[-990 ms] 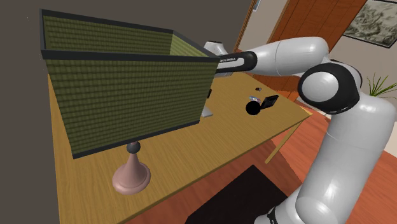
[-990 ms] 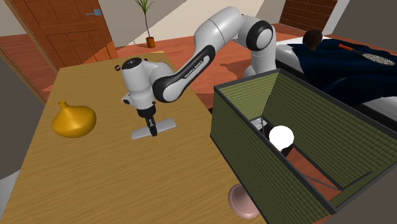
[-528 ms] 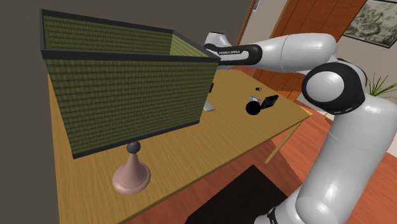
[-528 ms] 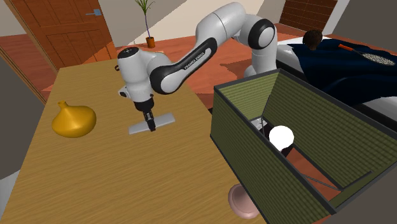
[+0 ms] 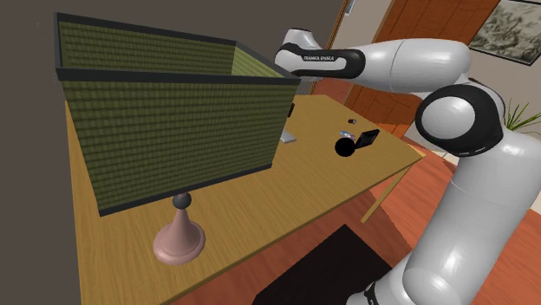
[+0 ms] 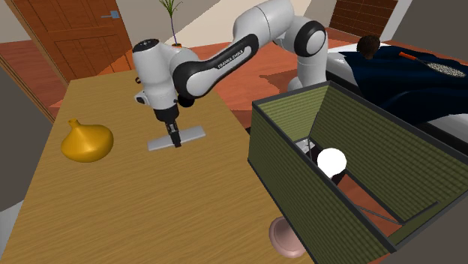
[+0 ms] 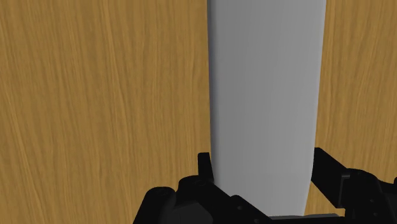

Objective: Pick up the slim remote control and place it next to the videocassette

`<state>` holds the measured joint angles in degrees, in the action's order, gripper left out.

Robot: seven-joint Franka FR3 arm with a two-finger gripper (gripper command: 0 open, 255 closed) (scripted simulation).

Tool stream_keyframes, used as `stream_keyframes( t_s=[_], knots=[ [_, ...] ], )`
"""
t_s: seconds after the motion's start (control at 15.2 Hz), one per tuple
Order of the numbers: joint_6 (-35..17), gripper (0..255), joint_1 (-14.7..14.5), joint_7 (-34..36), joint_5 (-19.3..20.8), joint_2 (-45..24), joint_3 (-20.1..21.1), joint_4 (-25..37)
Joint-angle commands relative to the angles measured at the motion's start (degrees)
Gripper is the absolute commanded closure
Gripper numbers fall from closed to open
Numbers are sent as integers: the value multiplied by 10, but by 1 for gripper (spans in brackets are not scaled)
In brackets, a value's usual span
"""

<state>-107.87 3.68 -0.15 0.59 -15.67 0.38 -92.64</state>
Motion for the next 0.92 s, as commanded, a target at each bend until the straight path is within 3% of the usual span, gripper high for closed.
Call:
stream_keyframes(
  t_s=[0.0,0.33,0.86],
  knots=[
    [14,255,0,0,0,3,0,11],
    [45,255,0,-1,0,5,0,40],
    [19,255,57,-96,-5,74,-37,-54]
  ],
)
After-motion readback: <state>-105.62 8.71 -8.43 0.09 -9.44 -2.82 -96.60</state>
